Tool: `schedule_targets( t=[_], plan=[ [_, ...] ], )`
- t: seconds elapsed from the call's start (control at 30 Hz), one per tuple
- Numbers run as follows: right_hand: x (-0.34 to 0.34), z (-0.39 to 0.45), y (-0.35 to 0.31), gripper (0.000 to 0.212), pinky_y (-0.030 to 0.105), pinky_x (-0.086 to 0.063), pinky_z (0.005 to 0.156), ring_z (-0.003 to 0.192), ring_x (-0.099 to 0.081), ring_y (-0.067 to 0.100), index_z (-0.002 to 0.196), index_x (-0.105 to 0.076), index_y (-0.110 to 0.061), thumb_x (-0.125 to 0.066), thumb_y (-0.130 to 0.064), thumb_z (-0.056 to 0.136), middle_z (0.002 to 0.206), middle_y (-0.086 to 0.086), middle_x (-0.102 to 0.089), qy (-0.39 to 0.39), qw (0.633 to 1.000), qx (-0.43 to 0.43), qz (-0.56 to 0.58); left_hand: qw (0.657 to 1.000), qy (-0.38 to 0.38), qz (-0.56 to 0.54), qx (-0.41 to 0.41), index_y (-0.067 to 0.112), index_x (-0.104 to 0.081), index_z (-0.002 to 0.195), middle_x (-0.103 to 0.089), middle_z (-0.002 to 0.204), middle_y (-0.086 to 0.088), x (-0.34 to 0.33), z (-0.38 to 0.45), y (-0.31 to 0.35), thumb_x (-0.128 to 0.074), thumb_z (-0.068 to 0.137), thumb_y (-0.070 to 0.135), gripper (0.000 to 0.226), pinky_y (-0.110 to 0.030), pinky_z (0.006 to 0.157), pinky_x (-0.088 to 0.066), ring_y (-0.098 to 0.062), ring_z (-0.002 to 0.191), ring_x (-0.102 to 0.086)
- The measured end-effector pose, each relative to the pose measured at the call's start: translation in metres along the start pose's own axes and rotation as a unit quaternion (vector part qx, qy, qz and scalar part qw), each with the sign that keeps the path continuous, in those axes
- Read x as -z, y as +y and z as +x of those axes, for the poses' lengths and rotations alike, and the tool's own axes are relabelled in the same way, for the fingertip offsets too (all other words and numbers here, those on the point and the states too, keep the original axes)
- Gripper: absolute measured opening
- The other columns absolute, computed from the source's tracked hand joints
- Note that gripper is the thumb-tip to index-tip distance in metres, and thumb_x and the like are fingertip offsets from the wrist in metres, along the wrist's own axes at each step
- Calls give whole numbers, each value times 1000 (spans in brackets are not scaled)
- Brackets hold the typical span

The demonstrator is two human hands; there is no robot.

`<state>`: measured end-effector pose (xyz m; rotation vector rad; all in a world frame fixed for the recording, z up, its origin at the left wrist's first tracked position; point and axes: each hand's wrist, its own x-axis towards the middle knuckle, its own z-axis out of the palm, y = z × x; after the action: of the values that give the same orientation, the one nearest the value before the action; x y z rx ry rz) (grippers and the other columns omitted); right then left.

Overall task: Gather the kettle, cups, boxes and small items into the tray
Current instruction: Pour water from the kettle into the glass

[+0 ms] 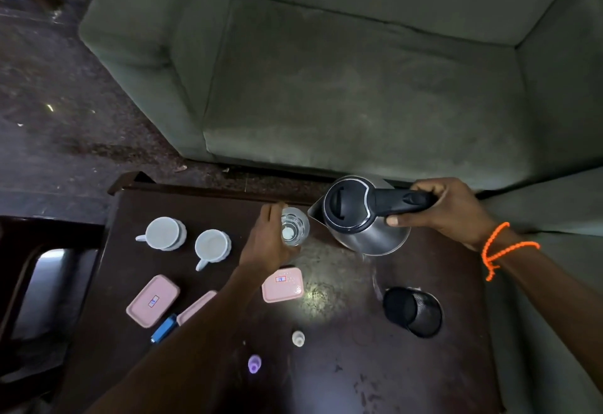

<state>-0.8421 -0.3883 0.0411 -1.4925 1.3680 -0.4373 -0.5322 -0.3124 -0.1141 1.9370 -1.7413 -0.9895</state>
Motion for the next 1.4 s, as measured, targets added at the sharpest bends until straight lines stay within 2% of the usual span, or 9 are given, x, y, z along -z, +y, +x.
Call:
schedule_targets(
  t=[0.17, 0.27, 0.37, 0.5, 0.63, 0.8, 0.97, 1.1, 1.4],
  plan=[
    [-12, 4, -19, 47, 29, -28, 54, 55, -39, 5, 65, -64, -10, -100, -38, 55, 55, -7, -48, 13, 991, 11, -132, 1000, -15, -25, 6, 19, -31, 152, -43, 138, -5, 12, -12, -11, -94, 54, 35, 118, -33, 99, -47, -27, 120, -57],
    [-20, 6, -35, 42, 20, -27, 48, 51, -38, 0, 61, -65, -16, -99, -38, 55, 51, -12, -50, 4, 986, 23, -166, 1000, -10, -11, -14, 18, -31, 154, -42, 138, -4, 22, -24, -24, -72, 60, 47, 106, -27, 100, -42, -23, 122, -52],
    [-25, 9, -50, 48, 26, -26, 50, 54, -36, 6, 62, -63, -9, -98, -41, 56, 54, -4, -47, -9, 977, 42, -209, 1000, 2, 8, -8, 20, -29, 153, -40, 139, -4, 30, -36, -36, -66, 69, 11, 92, -35, 95, -49, -32, 119, -57],
    [-32, 13, -65, 53, 34, -30, 56, 58, -40, 13, 67, -64, -3, -97, -44, 57, 60, 18, -56, -26, 966, 48, -254, 1000, 18, 14, 3, 21, -32, 150, -43, 137, -6, 34, -46, -44, -62, 74, 0, 84, -43, 88, -52, -34, 113, -60],
    [-39, 15, -73, 53, 27, -27, 52, 52, -33, 12, 58, -55, -13, -97, -46, 58, 50, -3, -42, -34, 951, 65, -299, 1000, 27, 10, 7, 20, -36, 148, -45, 136, -7, 34, -52, -45, -62, 75, -2, 81, -44, 88, -53, -34, 111, -61],
    [-47, 19, -78, 51, 28, -30, 52, 49, -38, 12, 56, -55, -19, -96, -49, 56, 47, -4, -45, -35, 940, 58, -335, 999, 30, 9, -10, 19, -38, 146, -47, 134, -10, 35, -54, -44, -61, 77, 1, 75, -46, 89, -54, -37, 110, -61],
    [-48, 20, -84, 52, 22, -31, 47, 47, -42, 10, 51, -50, -27, -95, -53, 55, 44, -6, -46, -29, 932, 53, -357, 999, 29, 9, -13, 21, -37, 145, -48, 134, -8, 37, -57, -46, -63, 78, 3, 74, -45, 90, -53, -35, 111, -60],
    [-47, 20, -90, 47, 30, -35, 49, 48, -50, 8, 54, -54, -28, -94, -54, 55, 47, -5, -53, -34, 924, 48, -377, 1000, 28, 8, -9, 17, -40, 146, -49, 134, -10, 37, -58, -47, -65, 78, -1, 75, -45, 89, -53, -35, 109, -61],
    [-42, 12, -104, 48, 27, -34, 47, 44, -47, 0, 51, -53, -31, -94, -56, 54, 43, -10, -50, -40, 915, 49, -398, 1000, 24, 4, -15, 16, -41, 146, -48, 134, -8, 34, -61, -44, -65, 80, 0, 72, -41, 89, -52, -33, 111, -61]
  ],
)
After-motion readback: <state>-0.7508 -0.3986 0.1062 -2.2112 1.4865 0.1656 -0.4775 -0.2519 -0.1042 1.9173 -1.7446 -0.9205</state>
